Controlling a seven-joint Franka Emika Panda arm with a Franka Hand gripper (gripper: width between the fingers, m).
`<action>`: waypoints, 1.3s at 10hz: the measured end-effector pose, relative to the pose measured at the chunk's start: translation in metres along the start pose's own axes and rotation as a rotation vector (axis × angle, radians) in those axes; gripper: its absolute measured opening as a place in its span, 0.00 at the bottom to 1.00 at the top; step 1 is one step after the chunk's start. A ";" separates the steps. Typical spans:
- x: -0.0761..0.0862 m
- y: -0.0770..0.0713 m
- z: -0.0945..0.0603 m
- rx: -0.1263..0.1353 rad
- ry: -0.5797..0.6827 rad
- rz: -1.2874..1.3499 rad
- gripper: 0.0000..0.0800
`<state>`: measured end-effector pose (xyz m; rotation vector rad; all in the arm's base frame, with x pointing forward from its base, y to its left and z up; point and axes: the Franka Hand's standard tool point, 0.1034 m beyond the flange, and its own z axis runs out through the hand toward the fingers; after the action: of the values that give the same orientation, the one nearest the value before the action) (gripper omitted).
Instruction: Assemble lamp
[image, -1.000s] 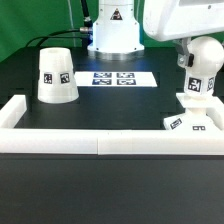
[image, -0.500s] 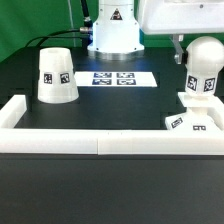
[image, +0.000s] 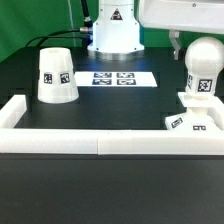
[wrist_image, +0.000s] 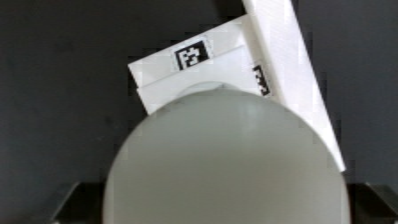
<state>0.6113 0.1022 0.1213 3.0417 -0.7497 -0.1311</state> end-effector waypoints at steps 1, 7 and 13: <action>0.001 0.001 0.000 0.010 -0.009 0.101 0.72; -0.001 -0.001 0.000 0.033 -0.037 0.388 0.81; 0.004 0.004 -0.001 0.041 -0.025 -0.091 0.87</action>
Offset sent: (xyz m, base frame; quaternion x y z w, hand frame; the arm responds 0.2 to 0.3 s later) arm -0.0020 -0.0096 -0.0002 -0.0214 -0.0120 0.1822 0.9830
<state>0.6131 0.0963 0.1216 3.1198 -0.6237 -0.1563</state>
